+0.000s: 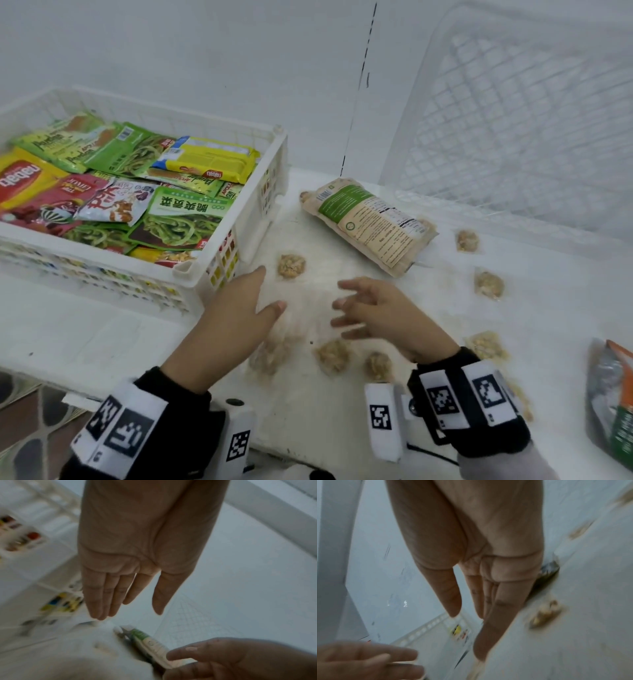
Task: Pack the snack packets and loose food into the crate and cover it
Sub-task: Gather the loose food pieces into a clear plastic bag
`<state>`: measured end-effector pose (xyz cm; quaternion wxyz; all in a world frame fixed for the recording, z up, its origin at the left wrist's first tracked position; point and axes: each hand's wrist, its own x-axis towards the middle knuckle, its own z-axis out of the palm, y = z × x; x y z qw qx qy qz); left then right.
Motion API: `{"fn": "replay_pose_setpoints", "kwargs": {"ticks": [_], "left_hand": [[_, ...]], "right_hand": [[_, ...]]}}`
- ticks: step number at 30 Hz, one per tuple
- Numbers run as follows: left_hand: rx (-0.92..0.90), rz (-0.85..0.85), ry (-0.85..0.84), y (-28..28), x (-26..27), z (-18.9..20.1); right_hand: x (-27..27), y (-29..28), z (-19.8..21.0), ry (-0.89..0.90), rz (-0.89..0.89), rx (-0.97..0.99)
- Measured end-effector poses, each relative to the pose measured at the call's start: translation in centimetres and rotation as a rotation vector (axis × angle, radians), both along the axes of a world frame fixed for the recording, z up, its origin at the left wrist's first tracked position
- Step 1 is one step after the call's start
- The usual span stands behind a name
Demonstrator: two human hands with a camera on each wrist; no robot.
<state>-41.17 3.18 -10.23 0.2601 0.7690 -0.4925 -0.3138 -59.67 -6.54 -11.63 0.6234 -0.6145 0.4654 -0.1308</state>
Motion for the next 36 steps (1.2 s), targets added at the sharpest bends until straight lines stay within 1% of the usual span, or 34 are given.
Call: {"fn": "replay_pose_setpoints", "kwargs": {"ticks": [1,3,4,6,7,9,10,12,14,16,18,20,22,24,28,32,34,36], "left_hand": [[-0.066,-0.002,0.021,-0.5,-0.3,0.6],[-0.188,-0.03,0.097,-1.9,-1.4,1.8],[-0.22,-0.051,0.136,-2.7,-2.0,2.2],[-0.215,-0.122,0.168,-4.4,-3.6,2.7],[-0.218,-0.172,0.148,-5.3,-4.5,2.8],[-0.256,-0.305,0.052,-7.1,-6.4,2.8],[-0.283,-0.388,-0.015,-8.2,-7.5,2.7],[-0.295,-0.551,-0.188,-10.5,-9.4,2.3],[-0.239,-0.654,-0.384,-12.6,-11.1,1.6],[-0.174,-0.68,-0.57,-14.5,-12.0,0.6],[-0.132,-0.667,-0.685,-16.0,-12.3,-0.4],[-0.114,-0.653,-0.76,-17.1,-12.1,-0.9],[-0.107,-0.663,-0.776,-17.7,-11.2,-1.1],[-0.104,-0.685,-0.744,-18.1,-10.0,-0.9],[-0.095,-0.758,-0.676,-18.2,-7.9,-0.4],[-0.062,-0.813,-0.62,-17.7,-7.2,0.2],[-0.08,-0.794,-0.597,-17.6,-6.9,0.4],[-0.095,-0.738,-0.597,-17.4,-6.6,0.6]], "right_hand": [[-0.8,-1.1,0.4,-0.031,-0.061,-0.053],[-2.7,-3.6,1.1,-0.043,-0.206,-0.226],[-3.6,-4.8,1.2,-0.012,-0.28,-0.326],[-5.2,-7.1,1.2,0.122,-0.405,-0.491],[-5.9,-8.2,1.0,0.215,-0.437,-0.55],[-7.0,-9.8,0.5,0.4,-0.409,-0.605],[-7.2,-10.4,0.3,0.463,-0.373,-0.599],[-7.3,-11.4,-0.3,0.523,-0.314,-0.56],[-7.2,-12.0,-0.6,0.484,-0.317,-0.513],[-6.9,-12.4,-0.7,0.412,-0.356,-0.456],[-6.5,-12.5,-0.7,0.323,-0.359,-0.369],[-5.9,-12.2,-0.5,0.206,-0.316,-0.249],[-5.3,-11.8,-0.2,0.089,-0.274,-0.132],[-5.1,-11.4,0.3,-0.006,-0.248,-0.06],[-5.2,-10.6,0.8,-0.066,-0.241,-0.036],[-6.1,-9.7,1.2,-0.069,-0.334,-0.012],[-6.7,-9.4,1.5,-0.095,-0.404,-0.011],[-7.4,-8.7,1.8,-0.158,-0.474,-0.001]]}}
